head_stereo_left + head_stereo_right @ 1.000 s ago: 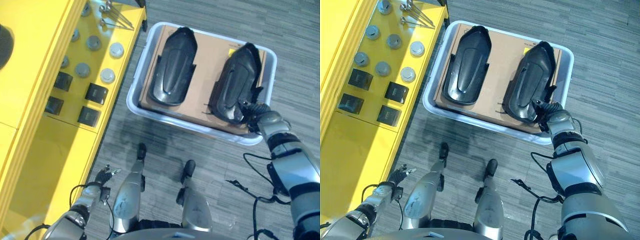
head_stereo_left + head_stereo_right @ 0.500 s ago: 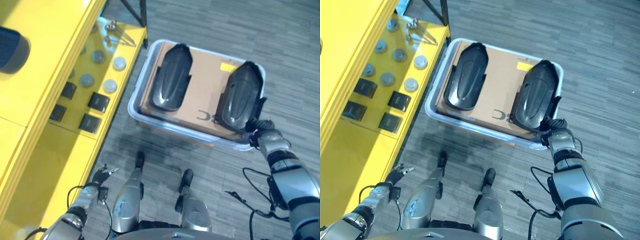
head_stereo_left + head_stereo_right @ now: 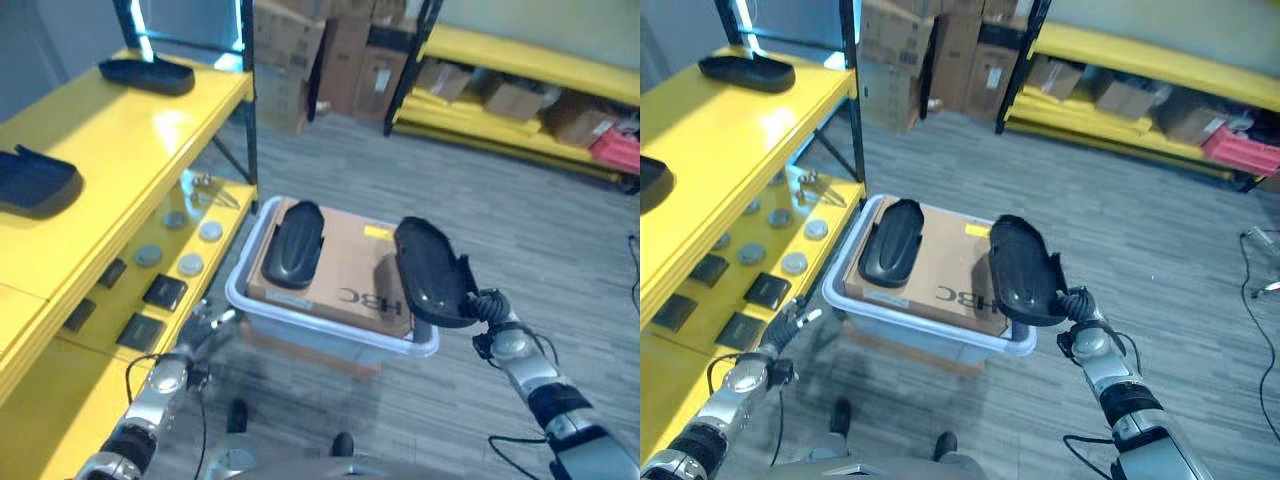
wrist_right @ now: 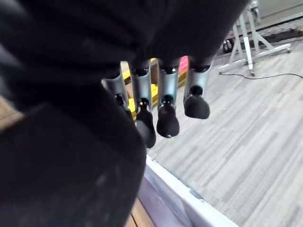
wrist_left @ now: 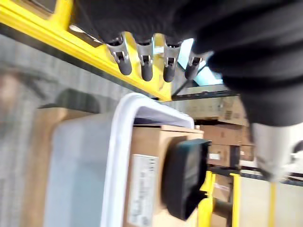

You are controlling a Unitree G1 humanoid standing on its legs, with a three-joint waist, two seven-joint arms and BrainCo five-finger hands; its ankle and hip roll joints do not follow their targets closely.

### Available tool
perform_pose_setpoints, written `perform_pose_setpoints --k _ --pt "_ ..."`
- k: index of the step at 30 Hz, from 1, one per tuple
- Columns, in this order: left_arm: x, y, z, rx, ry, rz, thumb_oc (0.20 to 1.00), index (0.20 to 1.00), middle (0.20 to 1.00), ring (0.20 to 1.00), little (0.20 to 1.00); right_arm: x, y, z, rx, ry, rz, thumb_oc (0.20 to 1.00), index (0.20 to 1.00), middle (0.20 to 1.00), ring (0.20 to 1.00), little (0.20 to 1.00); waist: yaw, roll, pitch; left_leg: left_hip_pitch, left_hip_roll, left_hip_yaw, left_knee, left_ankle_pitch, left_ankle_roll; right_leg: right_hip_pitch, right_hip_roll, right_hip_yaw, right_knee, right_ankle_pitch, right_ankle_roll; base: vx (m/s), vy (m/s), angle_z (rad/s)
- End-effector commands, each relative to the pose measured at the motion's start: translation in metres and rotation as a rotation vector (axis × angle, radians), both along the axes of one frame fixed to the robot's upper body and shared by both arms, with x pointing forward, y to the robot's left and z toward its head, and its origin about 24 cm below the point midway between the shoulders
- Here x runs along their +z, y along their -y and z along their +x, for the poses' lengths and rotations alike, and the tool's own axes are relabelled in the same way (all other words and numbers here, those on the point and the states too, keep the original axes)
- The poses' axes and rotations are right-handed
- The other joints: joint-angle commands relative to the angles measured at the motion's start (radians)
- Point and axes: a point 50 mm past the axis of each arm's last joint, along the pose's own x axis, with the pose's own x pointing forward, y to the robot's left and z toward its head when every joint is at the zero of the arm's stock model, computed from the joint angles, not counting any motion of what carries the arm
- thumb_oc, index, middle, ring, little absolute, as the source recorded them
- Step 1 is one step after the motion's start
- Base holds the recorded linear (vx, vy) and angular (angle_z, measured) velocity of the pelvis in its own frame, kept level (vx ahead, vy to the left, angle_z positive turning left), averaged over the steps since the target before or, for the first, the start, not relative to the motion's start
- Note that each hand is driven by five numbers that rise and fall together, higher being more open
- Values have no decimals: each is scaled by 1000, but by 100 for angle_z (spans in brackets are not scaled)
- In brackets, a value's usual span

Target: Move parts from the plastic box to the shelf.

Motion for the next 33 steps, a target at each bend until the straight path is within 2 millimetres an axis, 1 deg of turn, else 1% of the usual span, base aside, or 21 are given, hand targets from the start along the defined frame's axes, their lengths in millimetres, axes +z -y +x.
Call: perform_pose_setpoints --k 1,2,3,4,5,6,7,9,12,15,16,19,22,23,25,27,28,29,30,33 --pt "16 15 24 -59 29 -78 1000 1000 1000 1000 1000 75 14 33 69 266 -238 200 200 200 200 200 28 43 39 107 42 9 5 -116 -19 40 -53 -16 22 -61 47 -35 -28 -1" --pt "34 26 31 -117 74 -118 1000 1000 1000 1000 1000 92 8 34 120 332 -299 200 200 200 200 200 23 43 34 111 42 7 4 -117 -19 47 -51 -17 23 -64 47 -45 -27 0" --pt "46 34 36 -156 95 -155 1000 1000 1000 1000 1000 106 0 36 169 381 -344 200 200 200 200 200 18 43 30 114 43 7 3 -118 -18 50 -50 -18 24 -67 48 -37 -19 1" --pt "47 35 36 -160 95 -159 1000 1000 1000 1000 1000 108 0 36 173 385 -348 200 200 200 200 200 18 43 30 115 43 7 3 -118 -18 51 -50 -19 24 -67 48 0 0 0" --pt "52 40 38 -187 96 -192 1000 1000 1000 1000 1000 116 -5 36 201 422 -372 200 200 200 200 200 14 43 27 116 43 7 3 -118 -17 52 -49 -18 25 -69 49 0 0 0" --pt "64 53 41 -242 94 -267 1000 1000 1000 1000 1000 135 -16 38 262 502 -417 200 200 200 200 200 7 42 21 119 41 6 4 -120 -15 55 -49 -16 27 -73 50 -47 10 -1" --pt "71 65 44 -291 69 -336 1000 1000 1000 1000 1000 152 -25 39 314 582 -462 200 200 200 200 200 0 44 14 121 40 8 4 -122 -13 58 -48 -15 27 -76 52 -48 24 -2" --pt "77 78 47 -331 22 -411 1000 1000 1000 1000 1000 175 -39 42 386 665 -517 200 200 200 200 200 -9 45 7 125 39 14 1 -123 -12 61 -47 -16 27 -79 54 -37 30 -2" --pt "88 96 50 -406 18 -475 1000 1000 1000 1000 1000 198 -54 45 461 744 -545 200 200 200 200 200 -13 46 -2 127 37 15 -1 -125 -12 67 -45 -19 24 -83 55 -22 17 -1" --pt "94 108 52 -458 9 -498 1000 1000 1000 1000 1000 207 -66 51 501 776 -530 200 200 200 200 200 -13 45 -10 125 34 14 -1 -128 -12 69 -44 -22 20 -83 57 0 0 0" --pt "95 118 51 -481 -13 -558 1000 1000 1000 1000 1000 210 -73 52 529 792 -526 200 200 200 200 200 -12 42 -14 124 32 11 -1 -130 -11 70 -44 -24 19 -84 58 -33 1 -1" --pt "103 131 51 -546 -2 -610 1000 1000 1000 1000 1000 212 -86 57 570 795 -504 200 200 200 200 200 -6 40 -21 122 29 8 -1 -132 -9 71 -45 -30 18 -85 59 -11 0 0" --pt "112 141 48 -624 28 -661 1000 1000 1000 1000 1000 207 -95 62 603 773 -466 200 200 200 200 200 1 39 -24 118 25 3 -1 -134 -8 70 -45 -33 18 -87 59 0 0 0" --pt "119 147 46 -656 42 -691 1000 1000 1000 1000 1000 201 -102 65 627 749 -450 200 200 200 200 200 8 40 -25 116 23 0 -1 -133 -8 70 -46 -36 19 -87 58 0 0 0" --pt "124 153 44 -692 67 -729 1000 1000 1000 1000 1000 192 -110 68 660 717 -435 200 200 200 200 200 14 41 -25 114 21 -6 -1 -133 -6 71 -46 -41 19 -87 57 -14 10 2" --pt "136 162 39 -756 108 -785 1000 1000 1000 1000 1000 169 -127 73 715 659 -382 200 200 200 200 200 34 43 -25 110 15 -18 -1 -133 -4 74 -49 -53 19 -86 54 -39 14 12" --pt "142 166 37 -794 137 -794 1000 1000 1000 1000 1000 157 -139 74 756 636 -310 200 200 200 200 200 45 44 -24 107 12 -27 -1 -131 -4 75 -50 -61 20 -85 54 -41 5 20" --pt "143 169 37 -795 140 -773 1000 1000 1000 1000 1000 149 -152 73 804 630 -261 200 200 200 200 200 53 47 -22 106 9 -33 -1 -131 -2 77 -51 -65 21 -85 52 -37 7 18" --pt "142 168 38 -771 147 -730 1000 1000 1000 1000 1000 146 -159 72 827 633 -245 200 200 200 200 200 56 49 -21 106 8 -37 -1 -130 -2 77 -51 -67 21 -84 52 -20 10 14" --pt "136 163 44 -704 165 -619 1000 1000 1000 1000 1000 144 -178 67 890 671 -208 200 200 200 200 200 68 51 -23 102 1 -47 -1 -131 -1 79 -50 -73 20 -85 52 -11 1 5"
